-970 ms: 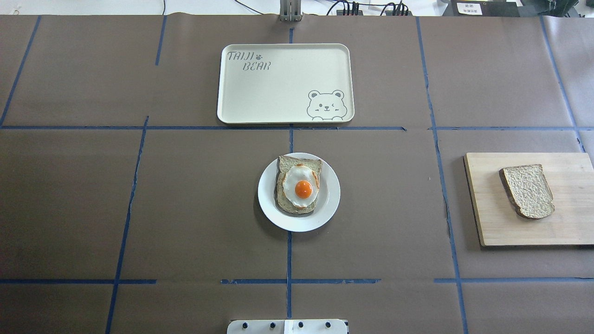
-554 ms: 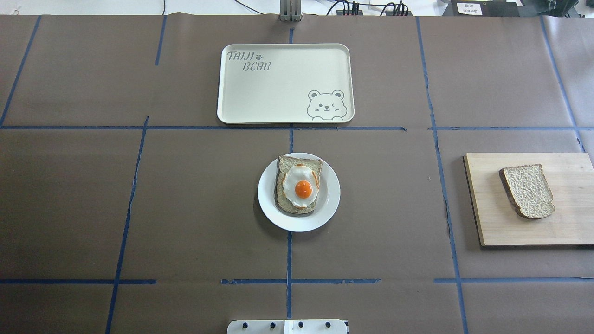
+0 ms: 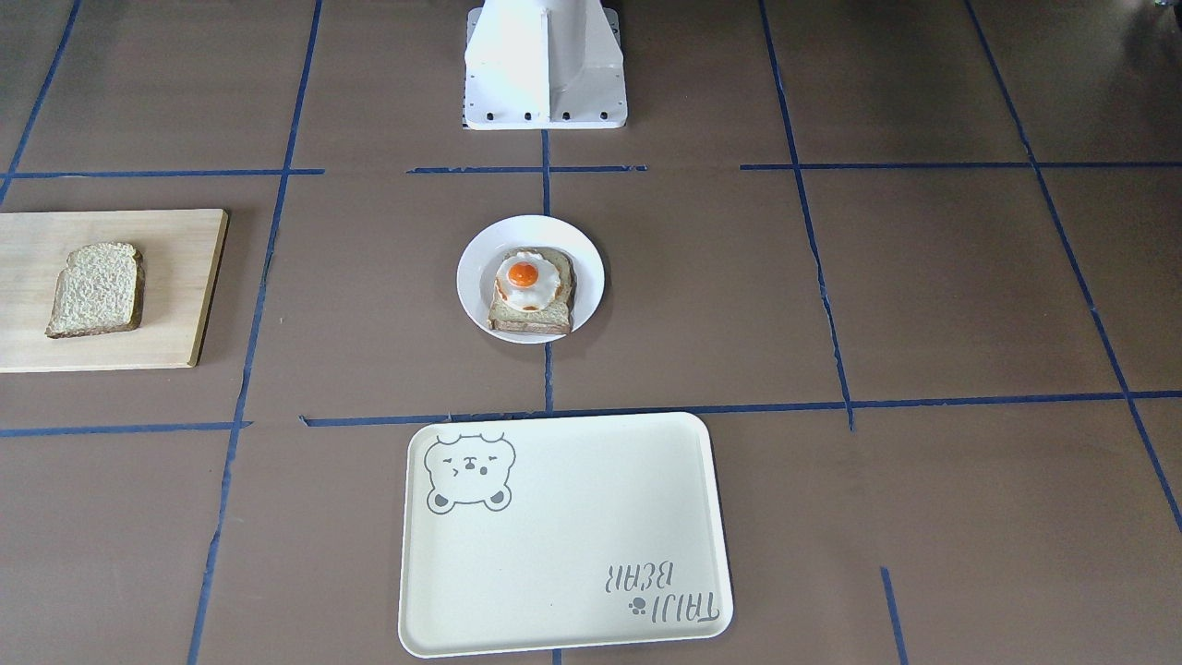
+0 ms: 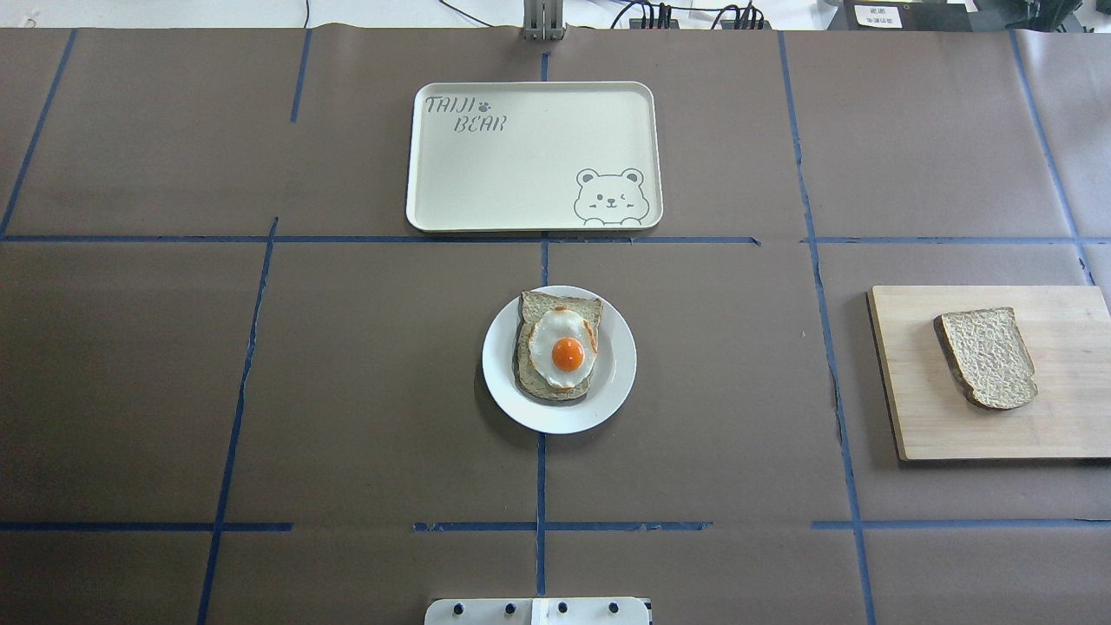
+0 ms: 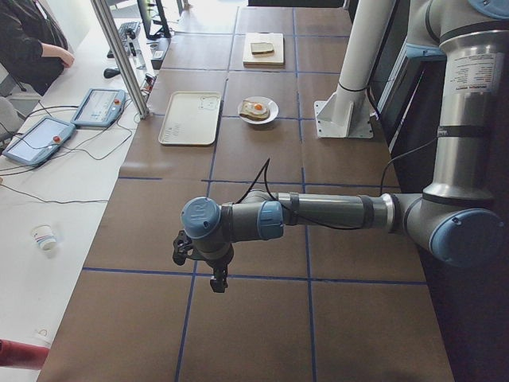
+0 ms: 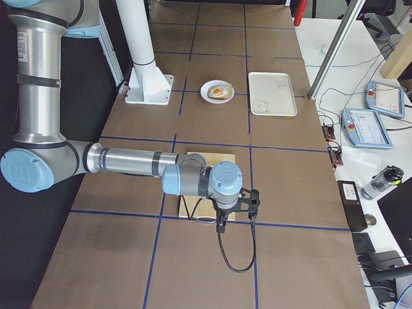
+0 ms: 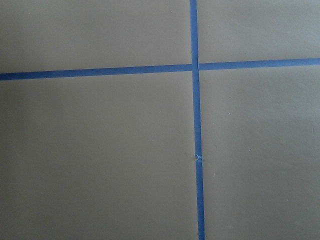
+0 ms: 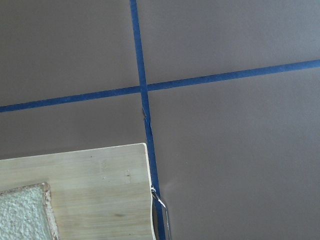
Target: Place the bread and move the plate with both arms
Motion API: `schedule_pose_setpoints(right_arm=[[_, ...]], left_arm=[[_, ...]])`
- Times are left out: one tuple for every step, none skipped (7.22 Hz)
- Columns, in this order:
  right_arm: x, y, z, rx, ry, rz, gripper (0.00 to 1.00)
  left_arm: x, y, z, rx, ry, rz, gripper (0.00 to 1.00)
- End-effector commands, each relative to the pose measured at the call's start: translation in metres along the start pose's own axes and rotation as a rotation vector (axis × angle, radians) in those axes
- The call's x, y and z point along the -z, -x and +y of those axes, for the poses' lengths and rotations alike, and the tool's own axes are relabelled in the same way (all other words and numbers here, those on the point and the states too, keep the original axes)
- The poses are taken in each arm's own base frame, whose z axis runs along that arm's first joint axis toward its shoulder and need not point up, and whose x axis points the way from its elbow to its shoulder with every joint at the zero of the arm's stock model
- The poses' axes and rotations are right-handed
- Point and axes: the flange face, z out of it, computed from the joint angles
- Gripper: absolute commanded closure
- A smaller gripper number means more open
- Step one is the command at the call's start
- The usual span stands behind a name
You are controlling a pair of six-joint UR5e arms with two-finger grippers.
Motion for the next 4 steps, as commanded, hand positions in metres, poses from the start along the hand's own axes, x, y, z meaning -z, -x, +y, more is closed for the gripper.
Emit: schedule_pose_setpoints(right_arm=[[0.001,0.004,-0.003,0.004,-0.003,-0.002,0.00],[0.001,0.004,-0.003,0.003,-0.002,-0.002,0.00],[0.003,0.010,-0.007,0.020,-0.009,-0.012,0.00],[0.007,0.019,-0.019,0.038,-0.022,-0.021,0.00]], left_arm=[[0.001,-0.001,0.000,0.000,-0.002,0.001,0.00],[0.001,-0.002,-0.001,-0.002,-0.002,0.001,0.00],[0.003,-0.002,-0.002,-0.003,-0.006,0.001,0.00],[0.003,-0.003,-0.003,-0.005,-0.008,0.000,0.00]])
